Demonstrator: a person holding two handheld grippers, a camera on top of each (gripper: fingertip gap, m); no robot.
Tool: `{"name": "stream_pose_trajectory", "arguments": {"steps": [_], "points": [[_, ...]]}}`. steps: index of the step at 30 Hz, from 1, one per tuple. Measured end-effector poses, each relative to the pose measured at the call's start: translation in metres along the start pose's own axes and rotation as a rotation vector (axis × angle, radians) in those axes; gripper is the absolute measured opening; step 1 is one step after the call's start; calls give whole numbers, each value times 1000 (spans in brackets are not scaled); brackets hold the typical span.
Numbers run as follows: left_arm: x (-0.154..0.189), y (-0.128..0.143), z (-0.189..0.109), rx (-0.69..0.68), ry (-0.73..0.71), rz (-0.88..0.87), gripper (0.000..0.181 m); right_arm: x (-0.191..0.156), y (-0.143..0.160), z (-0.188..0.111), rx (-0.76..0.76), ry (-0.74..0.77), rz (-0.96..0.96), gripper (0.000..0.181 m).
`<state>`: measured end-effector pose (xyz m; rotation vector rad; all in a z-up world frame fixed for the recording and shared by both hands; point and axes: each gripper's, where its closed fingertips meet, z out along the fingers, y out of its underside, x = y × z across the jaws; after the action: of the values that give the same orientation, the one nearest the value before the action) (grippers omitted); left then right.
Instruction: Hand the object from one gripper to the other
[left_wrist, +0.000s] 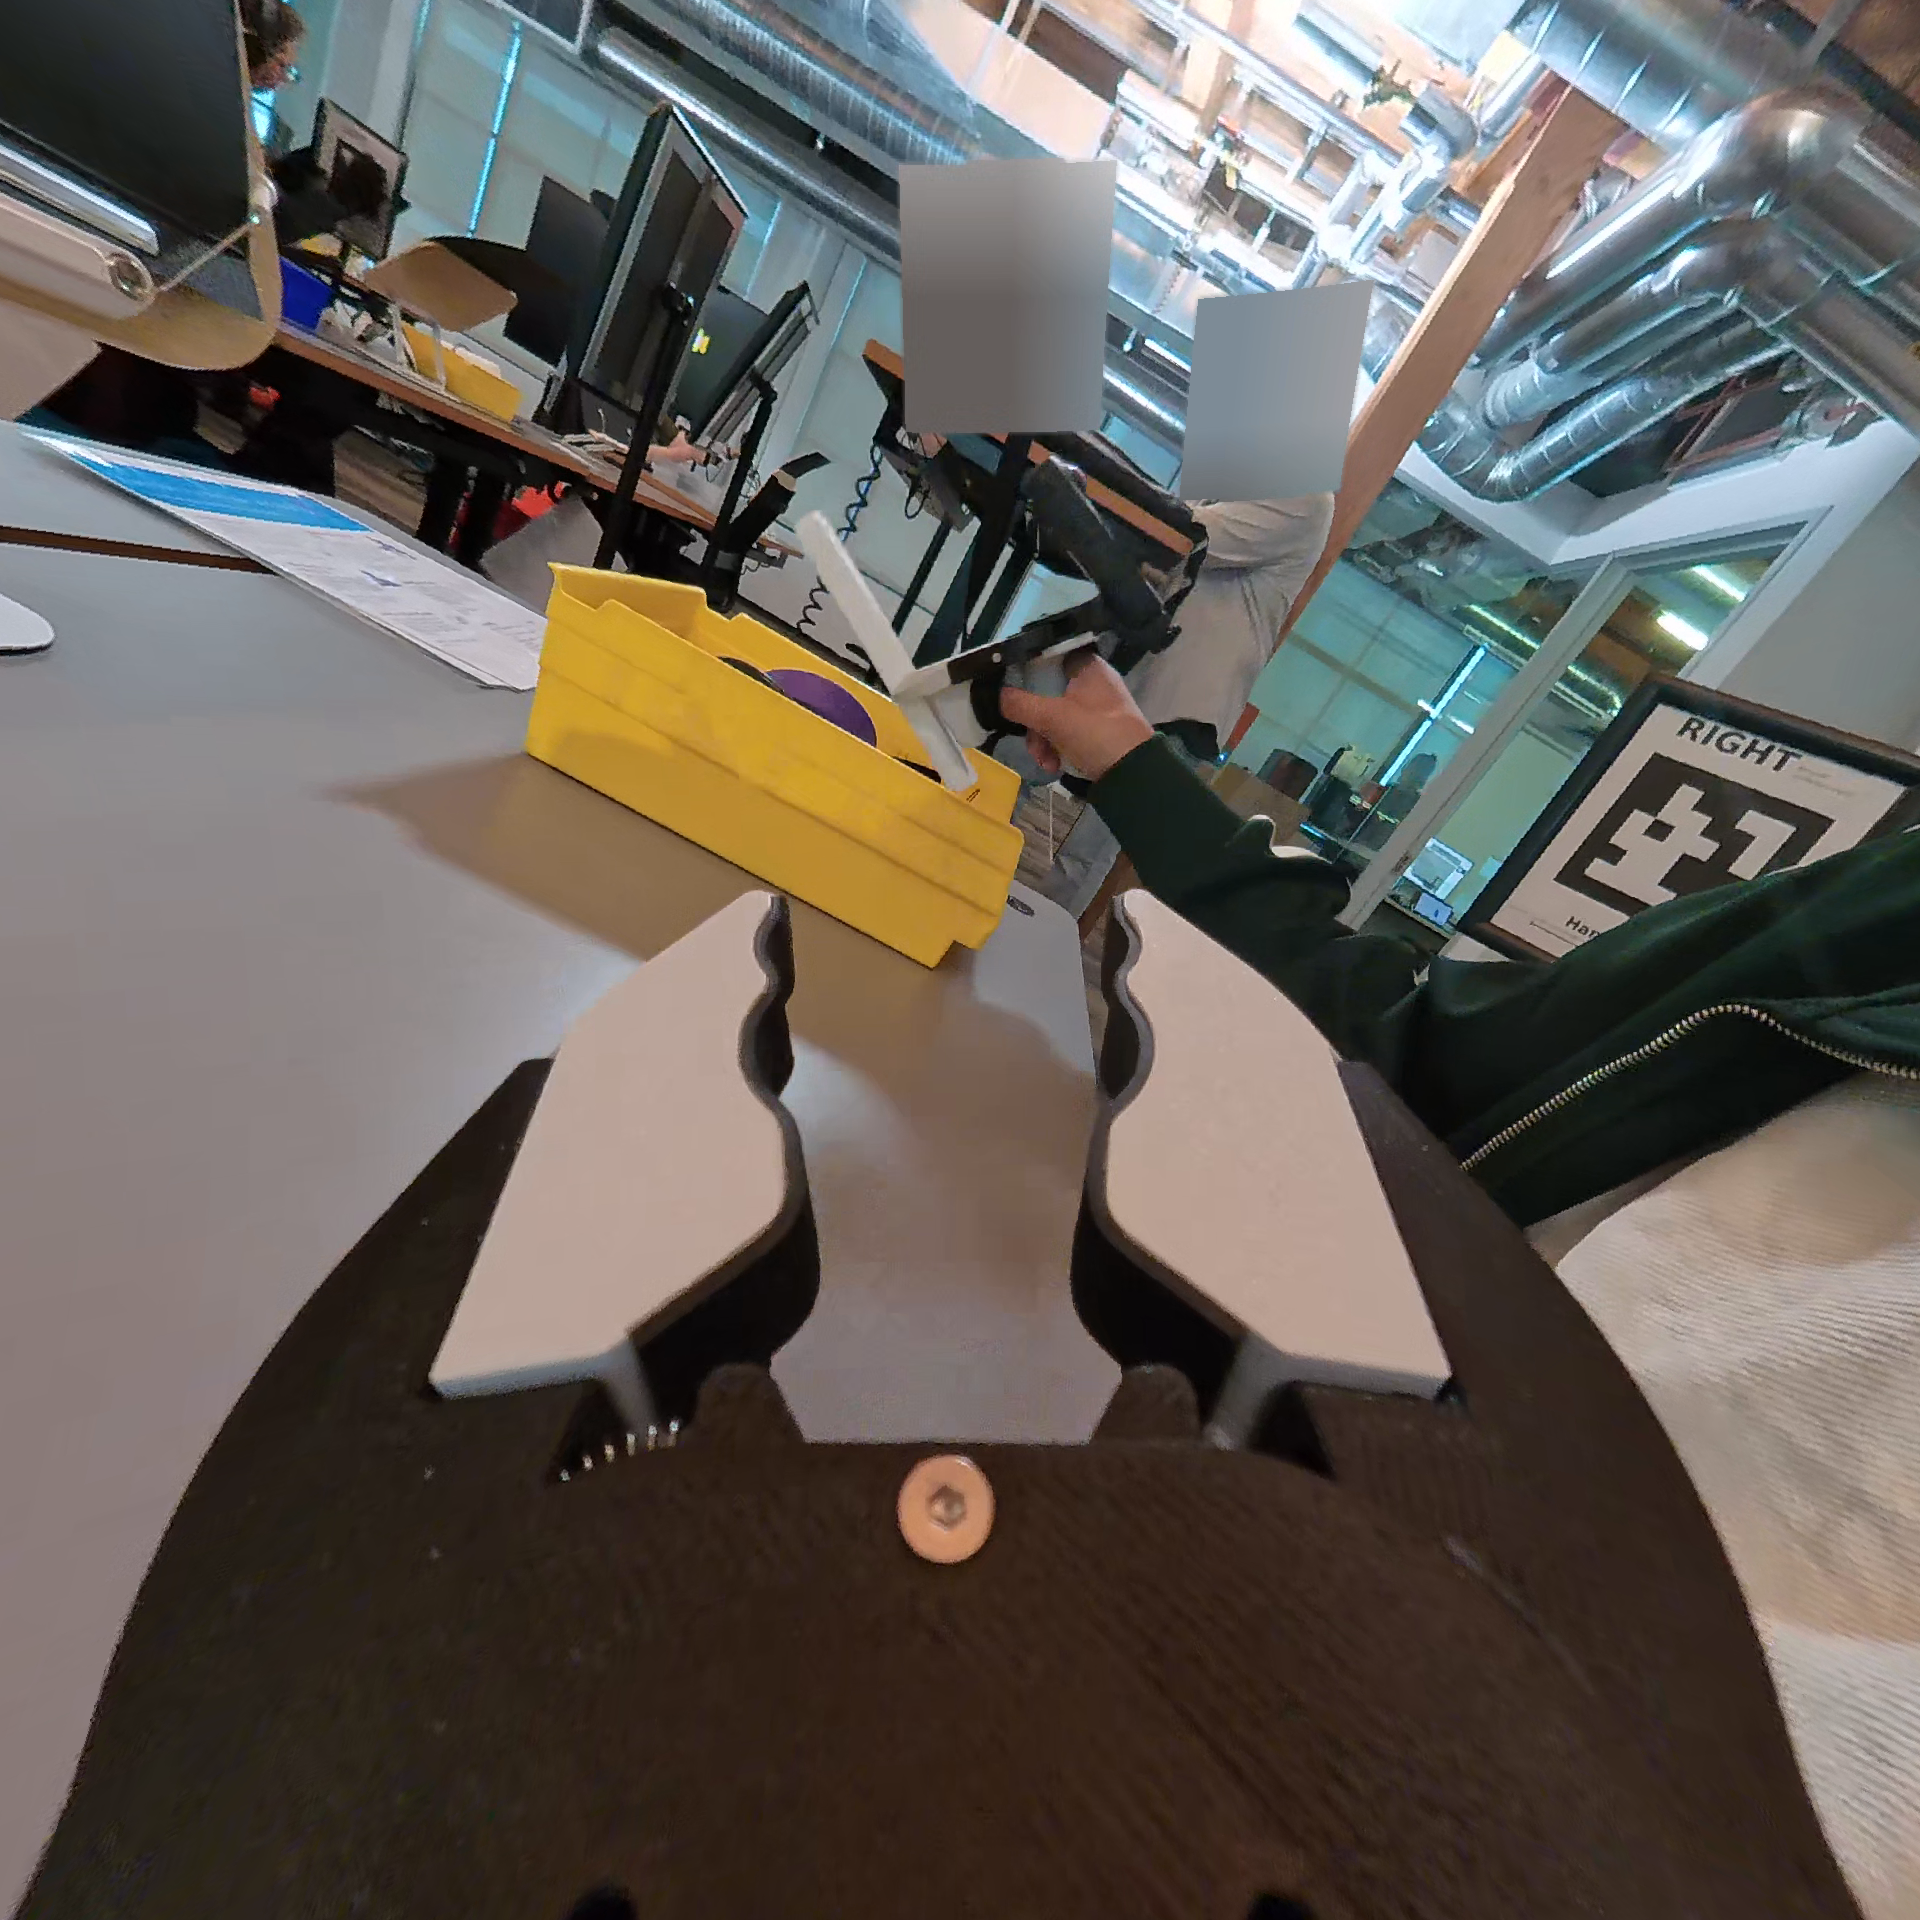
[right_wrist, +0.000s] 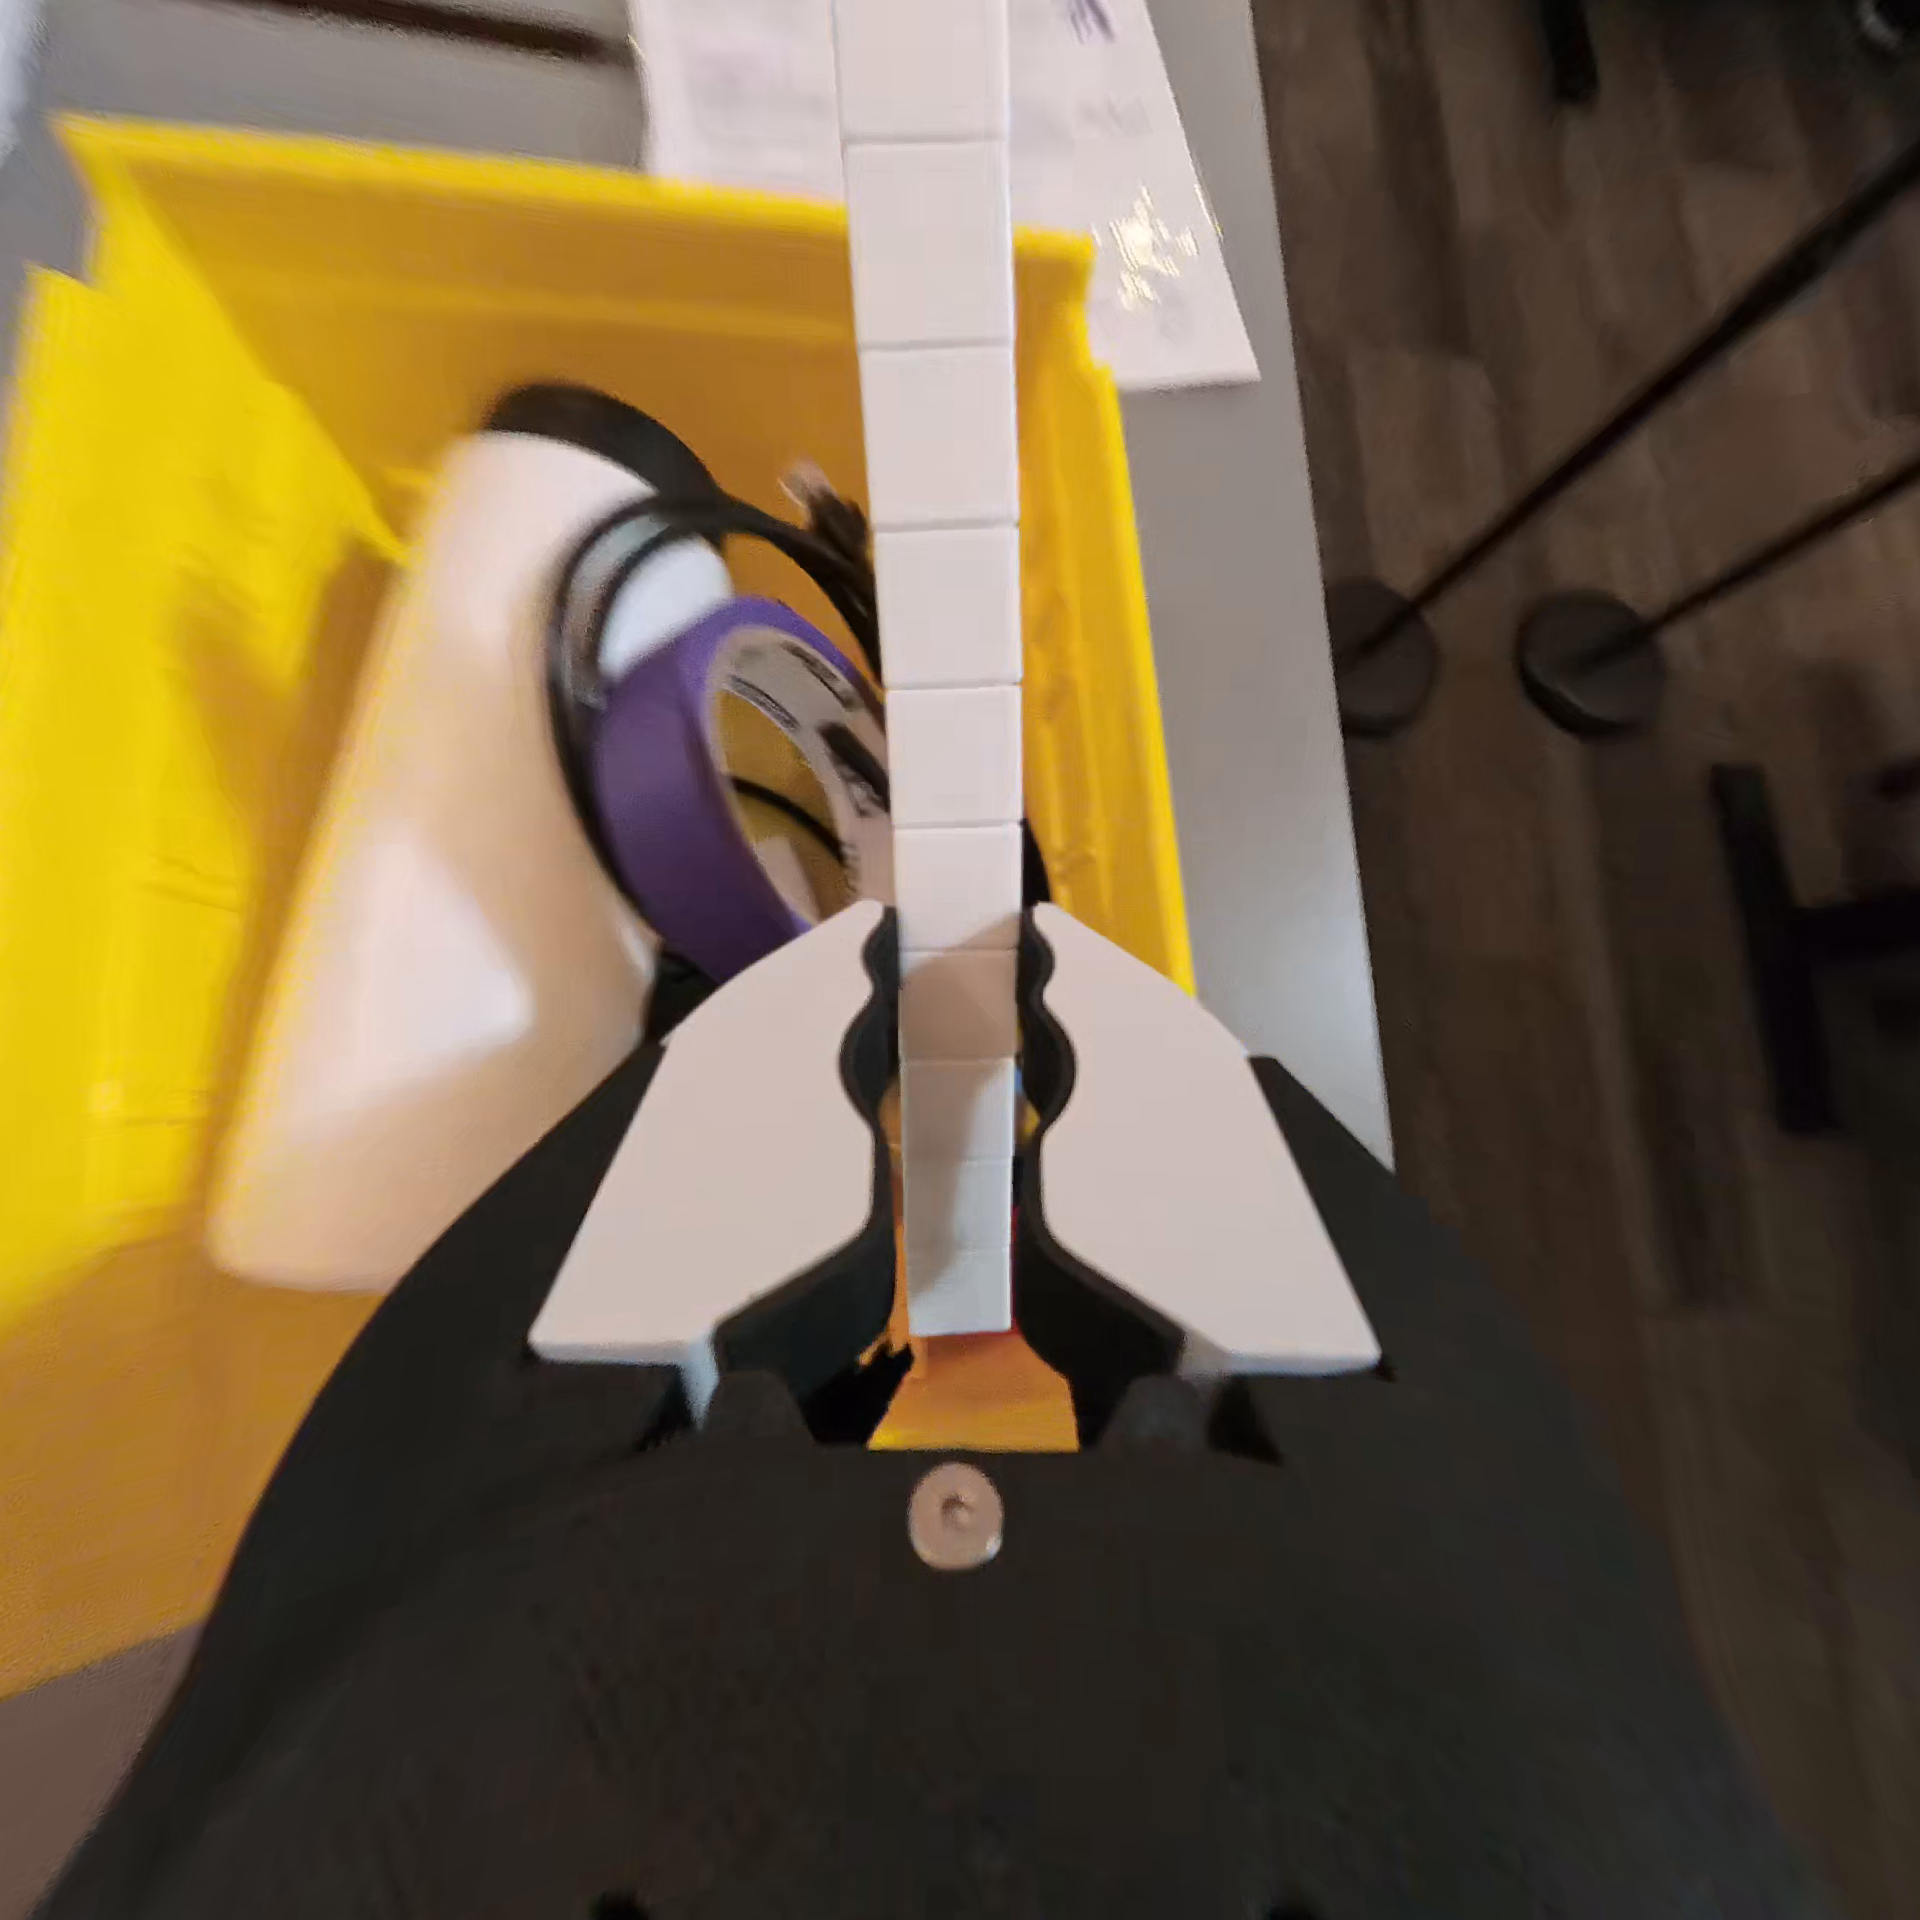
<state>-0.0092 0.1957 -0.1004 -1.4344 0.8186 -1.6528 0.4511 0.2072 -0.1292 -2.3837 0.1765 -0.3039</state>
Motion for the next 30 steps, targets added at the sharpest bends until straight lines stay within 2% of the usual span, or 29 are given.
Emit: {"name": "stream_pose_trajectory", "arguments": {"steps": [7, 10, 12, 15, 17, 20, 24, 25, 27, 30], "points": [[1, 8, 4, -30, -1, 6, 57, 15, 21, 26, -159, 119, -78, 22], [1, 9, 4, -36, 1, 7, 57, 13, 20, 29, -151, 134, -138, 41], [1, 9, 4, -36, 1, 6, 57, 10, 11, 20, -104, 142, -146, 53], [0, 10, 4, -39, 3, 0, 57, 3, -20, -10, 42, 172, -189, 53], [-1, 12, 4, -41, 5, -9, 57, -13, -45, -35, 177, 154, -224, 53], [-2, 14, 5, -47, 6, -20, 57, -67, -77, -73, 387, 6, -286, 52], [-4, 18, 6, -61, -2, -20, 58, -168, -97, -116, 720, -284, -310, 56], [-8, 18, 6, -62, -28, -13, 63, -199, -94, -124, 811, -388, -296, 55], [-20, 12, 3, -28, -129, 36, 86, -258, -77, -132, 917, -597, -262, 56], [-29, 5, -4, -20, -221, 116, 100, -332, -43, -117, 844, -813, -254, 62]]}}
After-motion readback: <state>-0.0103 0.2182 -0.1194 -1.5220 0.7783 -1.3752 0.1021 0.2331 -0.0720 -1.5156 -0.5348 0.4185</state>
